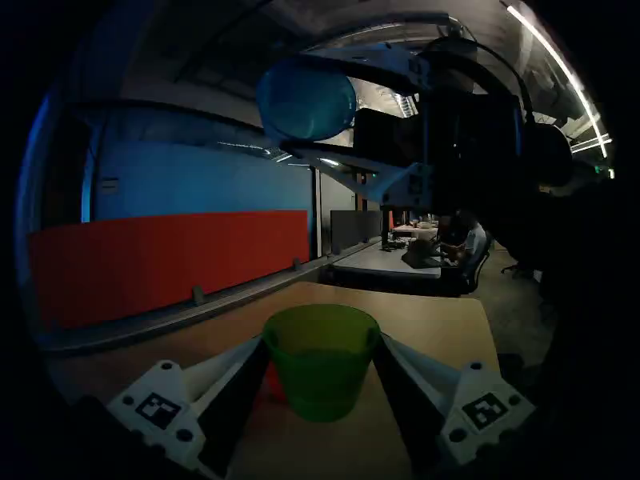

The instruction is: Pour water

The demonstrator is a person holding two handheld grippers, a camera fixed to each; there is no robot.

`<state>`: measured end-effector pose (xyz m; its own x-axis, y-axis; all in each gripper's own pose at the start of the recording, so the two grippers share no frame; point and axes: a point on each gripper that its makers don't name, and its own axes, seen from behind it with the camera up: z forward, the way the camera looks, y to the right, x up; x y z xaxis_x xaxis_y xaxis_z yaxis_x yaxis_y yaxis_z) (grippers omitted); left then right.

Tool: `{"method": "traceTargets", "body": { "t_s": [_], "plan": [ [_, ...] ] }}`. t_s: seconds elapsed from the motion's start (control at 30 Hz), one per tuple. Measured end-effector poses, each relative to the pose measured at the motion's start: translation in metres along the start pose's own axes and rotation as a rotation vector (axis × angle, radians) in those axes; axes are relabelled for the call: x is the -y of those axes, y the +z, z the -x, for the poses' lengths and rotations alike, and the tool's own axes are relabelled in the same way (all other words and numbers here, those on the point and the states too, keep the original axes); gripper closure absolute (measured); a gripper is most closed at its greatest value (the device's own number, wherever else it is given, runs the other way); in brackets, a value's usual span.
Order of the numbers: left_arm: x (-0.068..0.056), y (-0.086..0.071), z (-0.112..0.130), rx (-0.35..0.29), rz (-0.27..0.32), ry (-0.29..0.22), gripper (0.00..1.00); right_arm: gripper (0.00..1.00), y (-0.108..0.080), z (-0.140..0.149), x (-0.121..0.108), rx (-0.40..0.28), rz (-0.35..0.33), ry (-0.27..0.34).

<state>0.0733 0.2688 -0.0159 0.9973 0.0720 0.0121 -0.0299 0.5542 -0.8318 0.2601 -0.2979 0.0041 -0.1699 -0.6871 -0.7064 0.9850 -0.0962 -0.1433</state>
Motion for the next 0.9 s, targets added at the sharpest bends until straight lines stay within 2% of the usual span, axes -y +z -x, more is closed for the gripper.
{"method": "traceTargets", "body": {
  "t_s": [0.2,0.4,0.7,0.9],
  "plan": [
    [0.0,-0.002,-0.002,-0.004,0.0,0.0,0.14,0.08,-0.001,-0.003,0.0,-0.005,-0.003,0.022],
    [-0.001,-0.004,-0.003,-0.004,-0.003,0.003,0.14,0.08,-0.001,-0.004,0.003,-0.007,-0.002,0.094],
    [-0.001,-0.007,-0.005,-0.005,-0.004,0.007,0.14,0.08,-0.006,0.002,0.005,-0.008,-0.002,0.31],
    [0.001,-0.007,-0.005,-0.003,-0.01,0.008,0.14,0.08,-0.014,0.001,0.005,-0.023,-0.001,0.519]
  ]
}}
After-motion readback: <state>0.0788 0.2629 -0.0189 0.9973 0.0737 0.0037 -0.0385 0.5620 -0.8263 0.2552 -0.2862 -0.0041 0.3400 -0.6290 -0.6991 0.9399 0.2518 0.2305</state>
